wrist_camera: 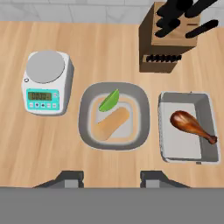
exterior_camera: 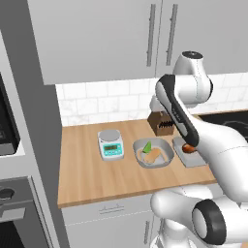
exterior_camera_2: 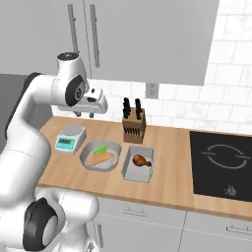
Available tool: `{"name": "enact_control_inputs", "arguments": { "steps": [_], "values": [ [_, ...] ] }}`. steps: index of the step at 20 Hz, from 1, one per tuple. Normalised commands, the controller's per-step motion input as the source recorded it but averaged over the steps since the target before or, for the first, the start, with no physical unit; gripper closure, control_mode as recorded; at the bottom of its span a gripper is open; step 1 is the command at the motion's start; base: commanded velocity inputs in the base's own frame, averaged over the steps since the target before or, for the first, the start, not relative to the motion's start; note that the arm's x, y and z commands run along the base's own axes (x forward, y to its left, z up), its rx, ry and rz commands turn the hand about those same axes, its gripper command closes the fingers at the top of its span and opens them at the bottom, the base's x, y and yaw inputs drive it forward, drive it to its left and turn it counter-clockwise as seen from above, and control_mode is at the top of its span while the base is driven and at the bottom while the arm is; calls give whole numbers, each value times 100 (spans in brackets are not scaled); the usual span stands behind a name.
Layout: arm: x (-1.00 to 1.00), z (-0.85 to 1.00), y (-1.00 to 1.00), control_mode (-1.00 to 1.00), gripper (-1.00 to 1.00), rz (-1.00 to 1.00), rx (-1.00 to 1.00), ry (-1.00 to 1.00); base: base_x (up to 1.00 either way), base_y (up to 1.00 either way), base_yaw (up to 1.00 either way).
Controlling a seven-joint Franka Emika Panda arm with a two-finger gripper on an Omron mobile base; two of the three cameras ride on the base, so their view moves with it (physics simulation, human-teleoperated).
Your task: Take the meat container that has the chicken drumstick and place it on the second highest rack of the freezer. Then take the vegetable container that has the squash and lemon wedge and place it on the highest rack of the freezer.
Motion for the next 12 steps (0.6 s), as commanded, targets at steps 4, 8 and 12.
{"name": "enact_control_inputs", "arguments": {
  "steps": [4, 8, 12],
  "values": [
    [-43, -31, -15, -100, -100, -10, 0, 3, 0, 0, 0],
    [-9, -100, -27, -100, -100, -48, 7, 12, 0, 0, 0],
    [30, -100, -31, -100, -100, -64, 26, 10, 0, 0, 0]
  ]
}}
